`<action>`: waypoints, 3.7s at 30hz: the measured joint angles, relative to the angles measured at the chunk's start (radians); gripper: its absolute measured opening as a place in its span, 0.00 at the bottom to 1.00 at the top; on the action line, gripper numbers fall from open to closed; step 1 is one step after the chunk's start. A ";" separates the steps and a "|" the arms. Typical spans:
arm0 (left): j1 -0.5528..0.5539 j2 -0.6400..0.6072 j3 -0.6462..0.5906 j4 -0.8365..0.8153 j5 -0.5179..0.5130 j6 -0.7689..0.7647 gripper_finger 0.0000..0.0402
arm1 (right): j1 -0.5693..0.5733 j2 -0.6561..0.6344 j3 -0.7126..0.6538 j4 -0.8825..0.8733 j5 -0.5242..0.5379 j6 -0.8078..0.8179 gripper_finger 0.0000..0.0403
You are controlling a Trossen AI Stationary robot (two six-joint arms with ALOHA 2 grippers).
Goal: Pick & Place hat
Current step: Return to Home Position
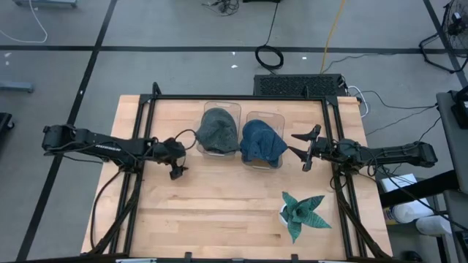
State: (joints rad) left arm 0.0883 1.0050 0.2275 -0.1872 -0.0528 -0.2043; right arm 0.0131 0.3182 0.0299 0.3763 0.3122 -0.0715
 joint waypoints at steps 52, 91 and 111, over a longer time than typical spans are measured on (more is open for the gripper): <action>0.240 0.002 -0.217 1.092 -0.114 0.095 0.95 | 0.000 0.000 0.000 0.000 0.000 0.000 0.55; 0.192 -0.998 -0.214 0.224 -0.024 0.226 0.94 | 0.000 0.000 0.000 -0.003 0.000 0.000 0.55; 0.192 -0.996 -0.216 0.242 -0.026 0.226 0.93 | 0.000 0.000 0.000 0.000 0.000 0.000 0.55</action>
State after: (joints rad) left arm 0.2802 0.0090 0.0116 0.0544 -0.0784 0.0216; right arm 0.0129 0.3180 0.0299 0.3763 0.3122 -0.0715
